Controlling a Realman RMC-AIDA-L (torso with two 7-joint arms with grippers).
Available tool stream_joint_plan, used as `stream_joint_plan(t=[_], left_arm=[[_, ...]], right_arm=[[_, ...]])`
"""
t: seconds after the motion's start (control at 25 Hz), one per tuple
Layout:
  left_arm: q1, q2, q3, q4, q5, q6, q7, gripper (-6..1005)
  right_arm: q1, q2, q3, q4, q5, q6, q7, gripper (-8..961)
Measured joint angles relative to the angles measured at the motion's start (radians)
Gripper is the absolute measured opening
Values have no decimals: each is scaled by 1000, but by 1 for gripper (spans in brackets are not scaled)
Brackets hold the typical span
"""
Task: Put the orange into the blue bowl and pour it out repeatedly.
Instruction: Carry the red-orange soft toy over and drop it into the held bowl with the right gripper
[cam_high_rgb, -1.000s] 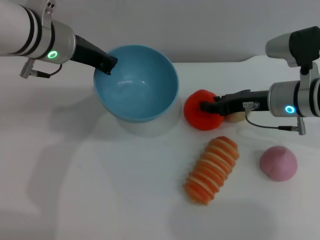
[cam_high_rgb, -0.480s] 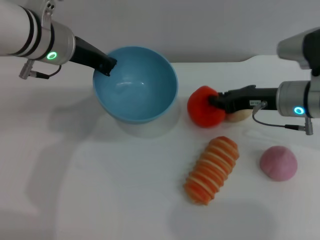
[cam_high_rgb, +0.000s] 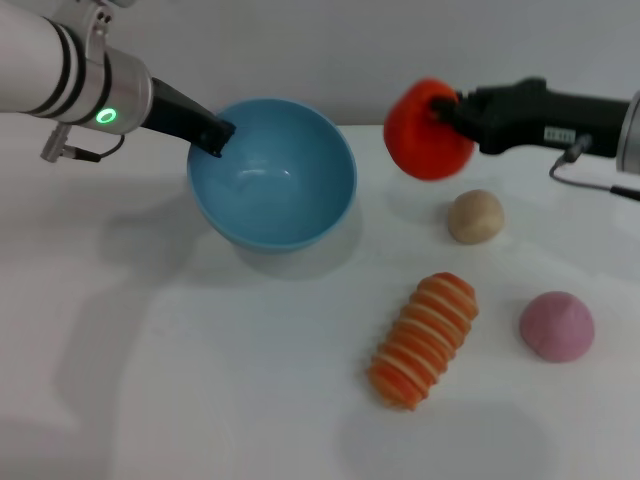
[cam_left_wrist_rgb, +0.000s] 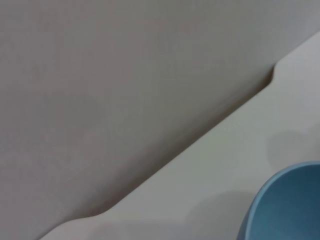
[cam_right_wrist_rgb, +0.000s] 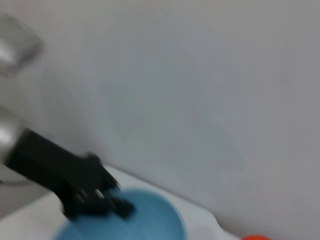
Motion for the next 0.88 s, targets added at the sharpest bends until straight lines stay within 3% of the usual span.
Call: stream_joint_plan(t=[0.16, 0.32, 0.56, 0.88], left_arm=[[-6, -2, 11, -2, -1, 1, 0, 0], [-11, -3, 15, -2, -16, 2, 1, 0], [-17, -2, 46, 1, -36, 3, 1, -1], [-22, -1, 39, -5, -35, 0, 3, -1]], right_arm=[[-1, -1, -18, -59, 71, -68, -85, 42], [28, -3, -85, -39, 132, -71, -137, 27], [93, -6, -165, 50, 118, -64, -192, 74], [99, -1, -177, 66, 126, -2, -206, 138]])
